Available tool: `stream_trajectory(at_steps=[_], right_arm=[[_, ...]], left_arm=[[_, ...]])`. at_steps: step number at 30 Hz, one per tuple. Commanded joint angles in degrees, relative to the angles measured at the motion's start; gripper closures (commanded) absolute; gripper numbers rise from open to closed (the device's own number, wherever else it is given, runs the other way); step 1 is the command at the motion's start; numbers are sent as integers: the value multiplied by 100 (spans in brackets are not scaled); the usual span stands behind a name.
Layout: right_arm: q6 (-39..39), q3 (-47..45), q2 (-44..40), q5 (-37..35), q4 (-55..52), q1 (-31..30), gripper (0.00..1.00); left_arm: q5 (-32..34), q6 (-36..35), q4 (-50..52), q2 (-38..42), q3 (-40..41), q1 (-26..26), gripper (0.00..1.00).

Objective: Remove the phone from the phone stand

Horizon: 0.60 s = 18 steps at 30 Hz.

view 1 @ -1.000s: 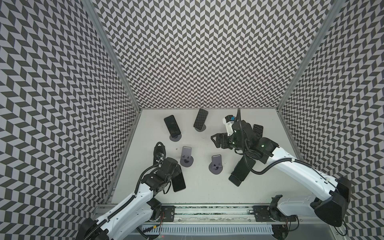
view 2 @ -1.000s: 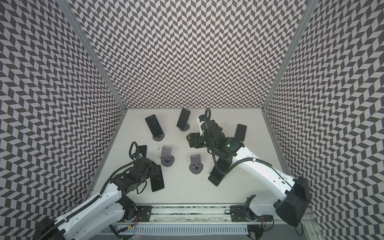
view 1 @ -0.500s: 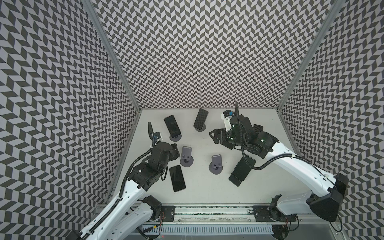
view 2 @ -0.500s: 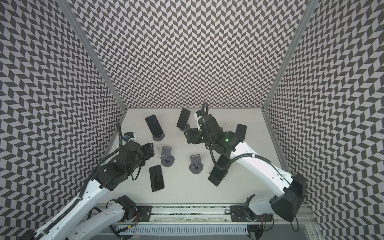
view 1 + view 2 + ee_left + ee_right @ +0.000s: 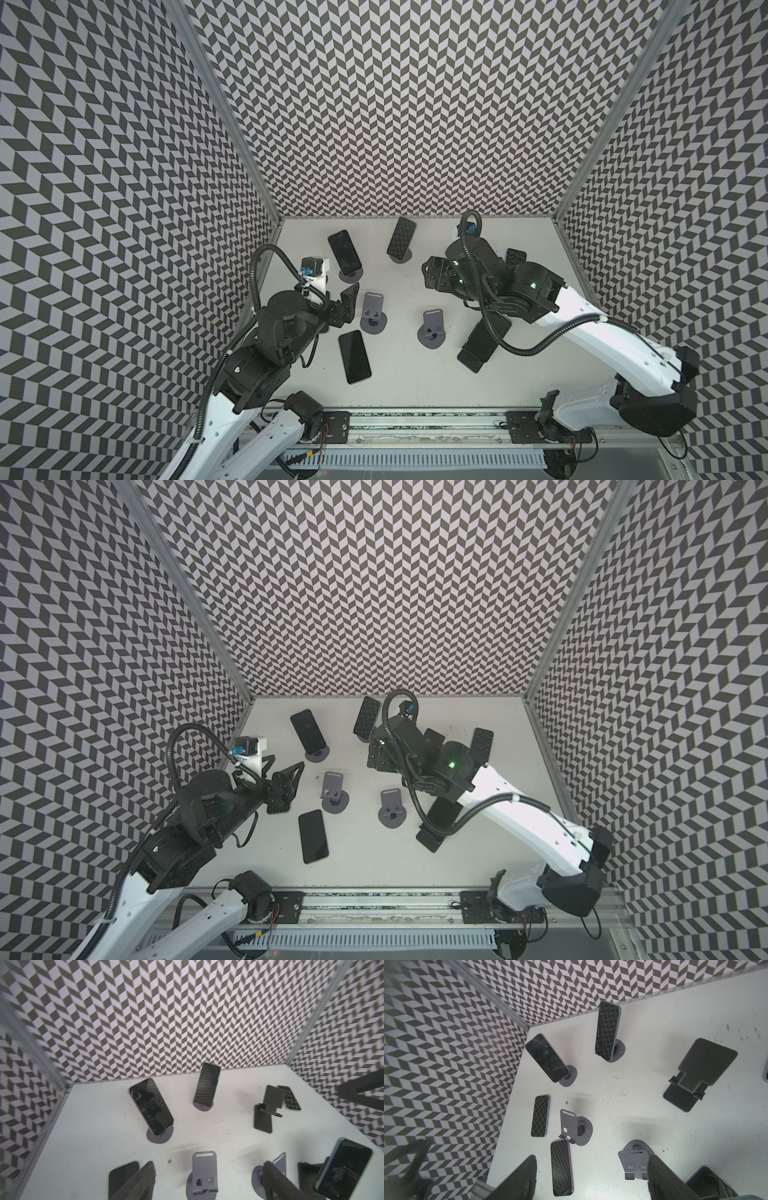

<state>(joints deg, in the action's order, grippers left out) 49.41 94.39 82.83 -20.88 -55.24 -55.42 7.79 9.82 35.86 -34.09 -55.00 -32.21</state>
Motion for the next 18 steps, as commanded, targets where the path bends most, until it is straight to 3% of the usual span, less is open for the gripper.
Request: stream_trajectory(at_steps=[1,5,11,18], right_arm=[[816,392,460,-179,-654,-162,18],[1406,917,878,-646,-1289,-604,17],[2470,901,1152,-1106,-1784,-1134,17],[3525,282,979,-1120,-2032,-1423,17]], left_arm=[[-1030,-382,116,301,-63,32,19],[-1438,-584,262,621,-117,30,18],[-1813,-1195,492,917,-208,33,14],[-2422,-1536,233,1105,-126,-94,11]])
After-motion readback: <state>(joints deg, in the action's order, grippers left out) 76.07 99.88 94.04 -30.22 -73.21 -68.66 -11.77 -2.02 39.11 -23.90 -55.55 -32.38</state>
